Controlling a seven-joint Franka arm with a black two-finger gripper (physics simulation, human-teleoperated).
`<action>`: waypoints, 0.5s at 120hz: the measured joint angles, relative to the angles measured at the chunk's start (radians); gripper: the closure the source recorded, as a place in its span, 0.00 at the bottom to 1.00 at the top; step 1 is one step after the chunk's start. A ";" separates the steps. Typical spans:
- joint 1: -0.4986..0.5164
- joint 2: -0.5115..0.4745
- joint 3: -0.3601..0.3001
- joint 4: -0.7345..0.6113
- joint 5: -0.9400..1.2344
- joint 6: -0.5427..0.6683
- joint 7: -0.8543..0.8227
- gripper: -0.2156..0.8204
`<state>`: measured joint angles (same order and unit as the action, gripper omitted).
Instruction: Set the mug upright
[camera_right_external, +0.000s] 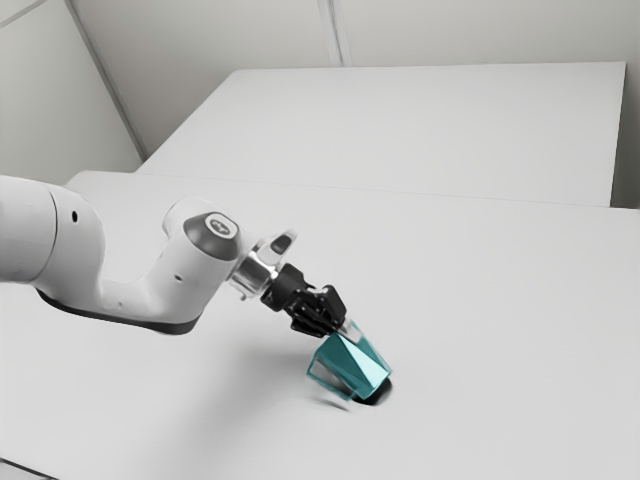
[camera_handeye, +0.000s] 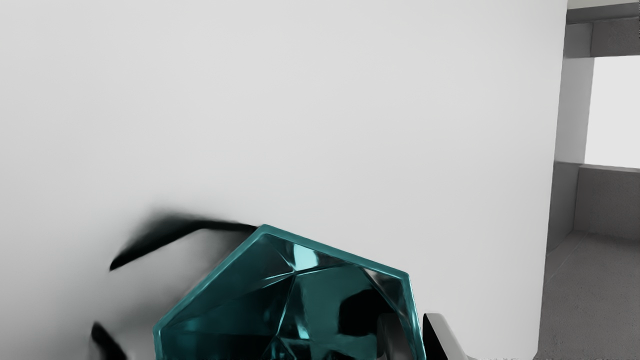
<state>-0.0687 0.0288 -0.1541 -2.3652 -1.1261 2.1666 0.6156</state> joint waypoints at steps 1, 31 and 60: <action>0.000 0.000 0.000 0.000 0.000 -0.001 0.001 0.92; -0.016 -0.088 -0.005 -0.009 0.009 -0.011 0.002 0.95; -0.009 -0.204 0.003 0.103 0.375 -0.062 -0.091 0.96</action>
<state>-0.0774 -0.1755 -0.1508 -2.2626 -0.7511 2.1050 0.5242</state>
